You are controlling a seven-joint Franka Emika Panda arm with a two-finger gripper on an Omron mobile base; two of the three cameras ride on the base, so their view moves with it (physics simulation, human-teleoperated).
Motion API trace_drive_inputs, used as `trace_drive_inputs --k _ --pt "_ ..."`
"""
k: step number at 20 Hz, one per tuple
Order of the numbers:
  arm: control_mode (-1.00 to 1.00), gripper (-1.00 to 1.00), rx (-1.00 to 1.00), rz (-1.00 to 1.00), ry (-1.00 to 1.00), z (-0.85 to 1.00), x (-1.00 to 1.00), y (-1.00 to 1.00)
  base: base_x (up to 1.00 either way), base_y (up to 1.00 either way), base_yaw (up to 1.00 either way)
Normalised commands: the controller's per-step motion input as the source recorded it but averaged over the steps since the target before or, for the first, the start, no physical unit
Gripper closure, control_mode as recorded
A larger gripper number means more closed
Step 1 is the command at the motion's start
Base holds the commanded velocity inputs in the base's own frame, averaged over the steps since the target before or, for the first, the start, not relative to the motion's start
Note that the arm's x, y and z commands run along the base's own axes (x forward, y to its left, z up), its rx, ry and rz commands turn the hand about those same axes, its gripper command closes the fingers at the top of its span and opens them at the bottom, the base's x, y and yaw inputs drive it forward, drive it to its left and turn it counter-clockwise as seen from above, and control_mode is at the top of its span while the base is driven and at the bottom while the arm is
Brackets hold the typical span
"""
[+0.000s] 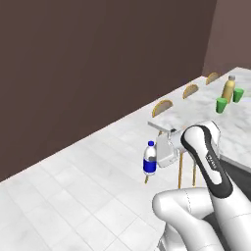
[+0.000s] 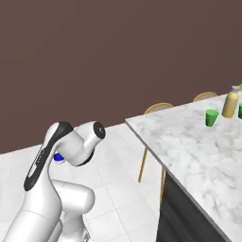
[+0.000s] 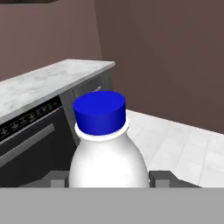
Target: Place the drinks on the dining counter in a tight cluster.
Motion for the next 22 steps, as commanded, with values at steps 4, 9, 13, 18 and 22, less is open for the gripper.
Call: trace_drive_inputs --k 4,9,13,18,22 --pt "1.00 1.00 0.00 0.00 0.00 0.00 0.00 0.00 0.45 0.04 -0.55" --pt "1.00 1.00 0.00 0.00 0.00 0.00 0.00 0.00 0.27 0.08 -0.75" --pt "1.00 1.00 0.00 0.00 0.00 0.00 0.00 0.00 0.29 0.18 -0.75" --pt "1.00 1.00 0.00 0.00 0.00 0.00 0.00 0.00 0.53 0.26 -0.52" --pt "1.00 1.00 0.00 0.00 0.00 0.00 0.00 0.00 0.46 0.37 -0.25"
